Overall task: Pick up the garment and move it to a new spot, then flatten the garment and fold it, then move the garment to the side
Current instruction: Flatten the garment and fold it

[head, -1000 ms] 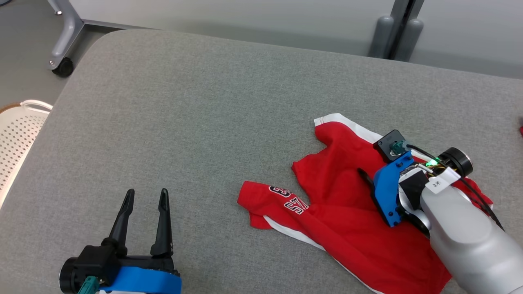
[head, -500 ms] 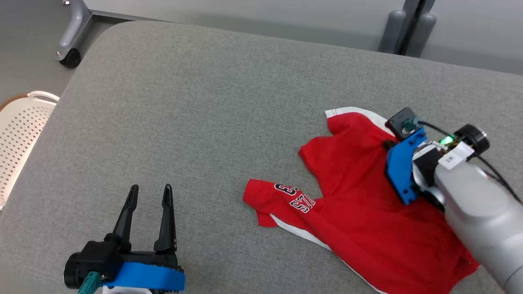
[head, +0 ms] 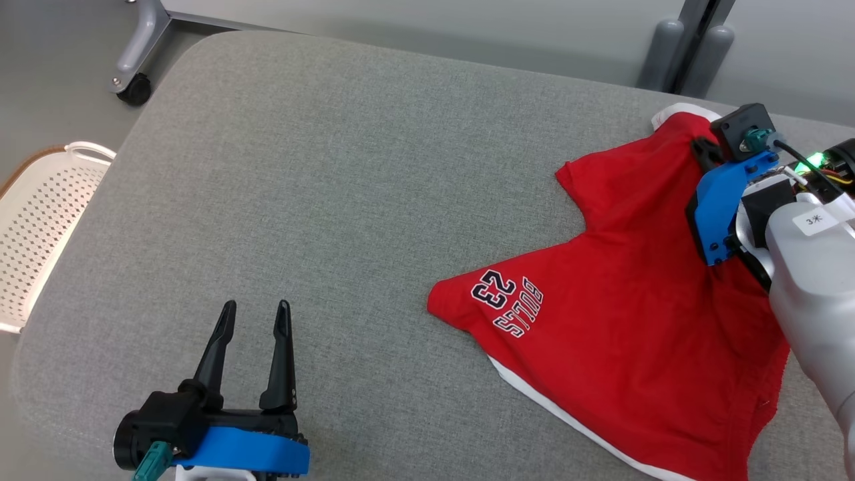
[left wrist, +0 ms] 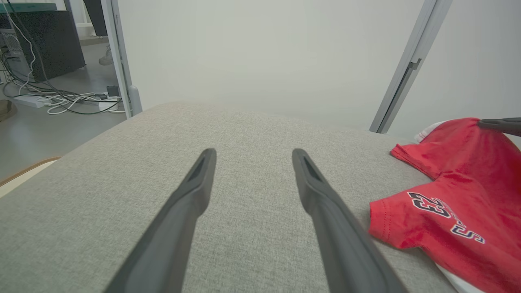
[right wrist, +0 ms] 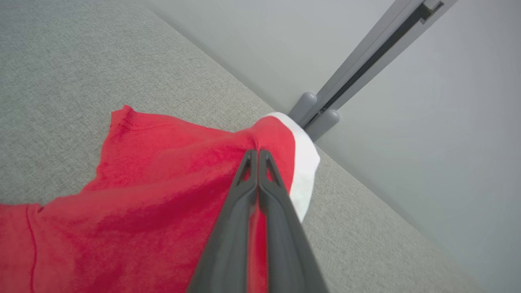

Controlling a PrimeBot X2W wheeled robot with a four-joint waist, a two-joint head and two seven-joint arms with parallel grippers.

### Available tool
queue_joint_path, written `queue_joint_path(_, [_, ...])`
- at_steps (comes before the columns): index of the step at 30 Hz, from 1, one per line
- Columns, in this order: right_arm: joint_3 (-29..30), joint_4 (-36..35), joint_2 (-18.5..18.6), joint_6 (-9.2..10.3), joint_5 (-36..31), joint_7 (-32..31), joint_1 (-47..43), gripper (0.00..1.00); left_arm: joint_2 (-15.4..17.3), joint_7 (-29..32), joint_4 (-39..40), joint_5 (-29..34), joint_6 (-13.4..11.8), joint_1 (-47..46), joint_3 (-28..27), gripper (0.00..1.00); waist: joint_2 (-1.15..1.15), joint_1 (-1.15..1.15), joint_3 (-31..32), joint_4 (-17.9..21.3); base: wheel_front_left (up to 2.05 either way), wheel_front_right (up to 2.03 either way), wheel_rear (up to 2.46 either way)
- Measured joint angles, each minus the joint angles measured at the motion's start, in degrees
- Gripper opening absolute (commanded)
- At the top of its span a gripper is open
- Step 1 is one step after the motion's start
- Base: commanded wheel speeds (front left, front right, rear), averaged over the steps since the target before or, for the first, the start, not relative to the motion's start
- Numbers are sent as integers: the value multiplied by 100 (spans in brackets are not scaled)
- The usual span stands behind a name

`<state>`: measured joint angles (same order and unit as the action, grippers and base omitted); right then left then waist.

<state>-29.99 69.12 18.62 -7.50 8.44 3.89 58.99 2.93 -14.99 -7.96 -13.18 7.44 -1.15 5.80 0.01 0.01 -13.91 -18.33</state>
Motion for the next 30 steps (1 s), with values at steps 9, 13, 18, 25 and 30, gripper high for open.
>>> queue_joint_path(9, [630,209,-240,0,-234,704,-84,100,0,0,-13,26,0,86,-76,100,0,0,157,183,0,0,0])
queue_joint_path(13, [1000,19,-379,0,-53,1044,-388,100,-2,0,-22,118,0,198,-152,100,0,-1,362,358,0,0,0])
queue_joint_path(18, [1348,-810,-401,0,192,1102,-988,100,-1,0,-7,168,0,330,-254,100,-1,-1,551,513,0,0,0])
queue_joint_path(25, [2040,-2822,-405,1,350,1109,-2904,100,1,0,85,260,0,593,-516,100,-2,-2,773,879,0,0,0])
queue_joint_path(30, [2462,-3812,-617,1,288,1107,-4225,100,-3,0,130,307,0,680,-580,100,-2,-1,838,1093,0,0,0])
